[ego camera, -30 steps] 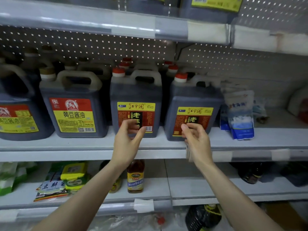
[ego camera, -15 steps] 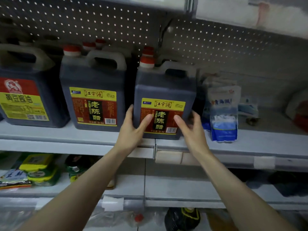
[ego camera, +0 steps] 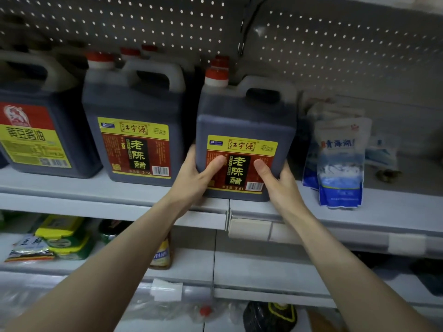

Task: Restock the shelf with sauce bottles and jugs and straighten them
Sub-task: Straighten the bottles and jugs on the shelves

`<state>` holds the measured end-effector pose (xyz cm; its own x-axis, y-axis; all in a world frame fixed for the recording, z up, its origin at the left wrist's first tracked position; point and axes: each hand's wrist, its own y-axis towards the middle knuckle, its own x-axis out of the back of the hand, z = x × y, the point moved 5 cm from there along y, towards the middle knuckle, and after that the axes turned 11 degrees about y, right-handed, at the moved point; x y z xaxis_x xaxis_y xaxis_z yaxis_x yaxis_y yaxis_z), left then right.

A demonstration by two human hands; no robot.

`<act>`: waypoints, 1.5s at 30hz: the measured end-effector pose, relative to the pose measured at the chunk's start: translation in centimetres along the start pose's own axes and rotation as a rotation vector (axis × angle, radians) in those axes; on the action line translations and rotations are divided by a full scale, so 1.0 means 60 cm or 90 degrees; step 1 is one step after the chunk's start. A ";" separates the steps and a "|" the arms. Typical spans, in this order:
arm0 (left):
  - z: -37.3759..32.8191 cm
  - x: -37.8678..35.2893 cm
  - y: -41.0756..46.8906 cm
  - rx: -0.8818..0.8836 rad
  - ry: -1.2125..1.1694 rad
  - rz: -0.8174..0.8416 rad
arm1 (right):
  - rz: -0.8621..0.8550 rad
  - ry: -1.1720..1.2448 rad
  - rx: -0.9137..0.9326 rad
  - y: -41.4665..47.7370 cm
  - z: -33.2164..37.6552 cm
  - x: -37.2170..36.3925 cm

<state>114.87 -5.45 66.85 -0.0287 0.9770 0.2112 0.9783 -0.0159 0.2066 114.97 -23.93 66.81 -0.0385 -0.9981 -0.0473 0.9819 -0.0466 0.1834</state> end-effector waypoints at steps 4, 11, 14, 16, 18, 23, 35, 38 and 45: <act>0.005 0.003 0.004 0.003 -0.004 -0.002 | 0.005 0.005 0.002 0.001 0.002 -0.006; 0.009 0.003 0.016 0.005 -0.003 0.000 | -0.001 0.006 -0.006 0.009 0.000 -0.010; 0.008 0.003 0.020 0.010 -0.004 -0.005 | -0.002 0.004 -0.009 0.013 0.001 -0.013; 0.009 0.004 0.024 0.009 -0.007 -0.012 | -0.005 0.005 -0.010 0.014 0.000 -0.014; 0.011 0.002 0.025 0.008 -0.007 -0.017 | -0.009 0.007 -0.013 0.016 -0.002 -0.013; 0.015 -0.001 0.028 0.016 -0.005 -0.027 | -0.026 0.004 -0.020 0.016 -0.004 -0.014; 0.029 -0.006 0.017 0.004 0.002 -0.054 | -0.022 0.013 -0.049 0.010 -0.010 -0.013; 0.027 -0.005 0.016 0.000 0.003 -0.059 | -0.022 0.012 -0.054 0.011 -0.010 -0.013; 0.031 -0.003 0.016 -0.002 0.021 -0.062 | -0.018 0.015 -0.065 0.012 -0.013 -0.016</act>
<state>116.20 -5.27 65.21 -0.1312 0.9663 0.2214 0.9699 0.0789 0.2303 115.88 -22.94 66.21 -0.0641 -0.9952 -0.0746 0.9942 -0.0701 0.0812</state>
